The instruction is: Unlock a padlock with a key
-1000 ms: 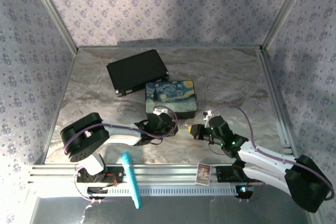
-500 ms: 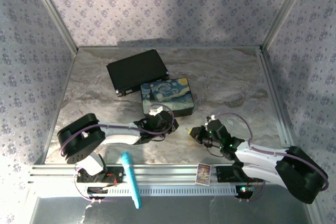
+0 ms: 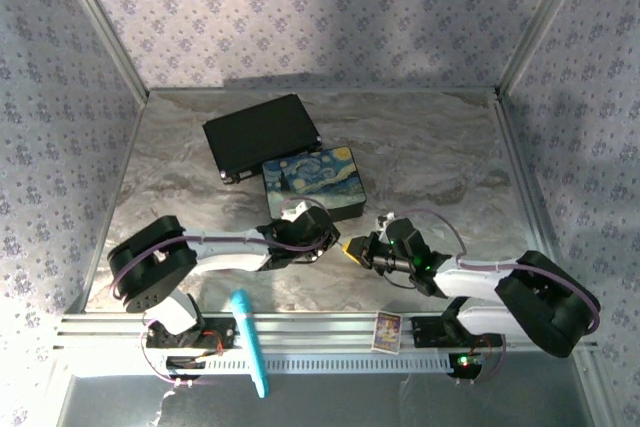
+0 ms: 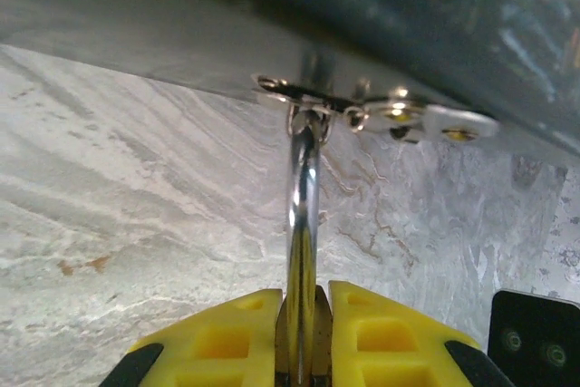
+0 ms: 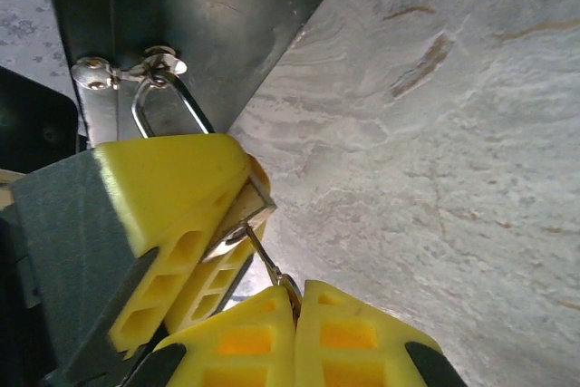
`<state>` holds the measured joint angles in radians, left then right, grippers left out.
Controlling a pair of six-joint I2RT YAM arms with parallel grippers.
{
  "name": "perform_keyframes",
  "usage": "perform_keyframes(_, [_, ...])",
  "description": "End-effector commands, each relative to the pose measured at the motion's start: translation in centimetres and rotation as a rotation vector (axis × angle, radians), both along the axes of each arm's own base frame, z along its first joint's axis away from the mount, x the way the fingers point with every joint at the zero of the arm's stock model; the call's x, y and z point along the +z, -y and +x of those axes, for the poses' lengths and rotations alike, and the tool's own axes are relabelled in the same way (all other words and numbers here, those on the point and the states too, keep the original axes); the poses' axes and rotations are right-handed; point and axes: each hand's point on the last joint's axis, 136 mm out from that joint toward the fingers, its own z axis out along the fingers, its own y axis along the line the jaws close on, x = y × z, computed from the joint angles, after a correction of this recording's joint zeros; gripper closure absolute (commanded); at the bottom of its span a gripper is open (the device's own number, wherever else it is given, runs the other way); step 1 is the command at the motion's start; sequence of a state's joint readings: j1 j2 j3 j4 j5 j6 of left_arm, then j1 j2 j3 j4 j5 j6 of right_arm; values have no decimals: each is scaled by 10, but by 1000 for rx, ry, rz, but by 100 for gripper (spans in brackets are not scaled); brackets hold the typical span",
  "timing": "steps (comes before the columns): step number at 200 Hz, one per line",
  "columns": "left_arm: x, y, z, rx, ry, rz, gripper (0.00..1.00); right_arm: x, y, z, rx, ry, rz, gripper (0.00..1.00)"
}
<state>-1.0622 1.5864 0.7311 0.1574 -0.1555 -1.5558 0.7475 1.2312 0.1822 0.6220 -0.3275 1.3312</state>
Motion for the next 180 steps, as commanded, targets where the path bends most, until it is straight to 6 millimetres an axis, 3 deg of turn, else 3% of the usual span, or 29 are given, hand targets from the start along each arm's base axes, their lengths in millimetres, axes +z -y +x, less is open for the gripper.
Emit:
perform_keyframes(1, [3, -7, 2, 63, -29, -6, 88, 15, -8, 5, 9, 15, 59, 100])
perform_keyframes(57, [17, -3, 7, 77, -8, -55, 90, 15, -9, 8, 8, -1, 77, 100])
perform_keyframes(180, [23, 5, 2, 30, 4, -94, 95, 33, -28, 31, -16, -43, 250, 100])
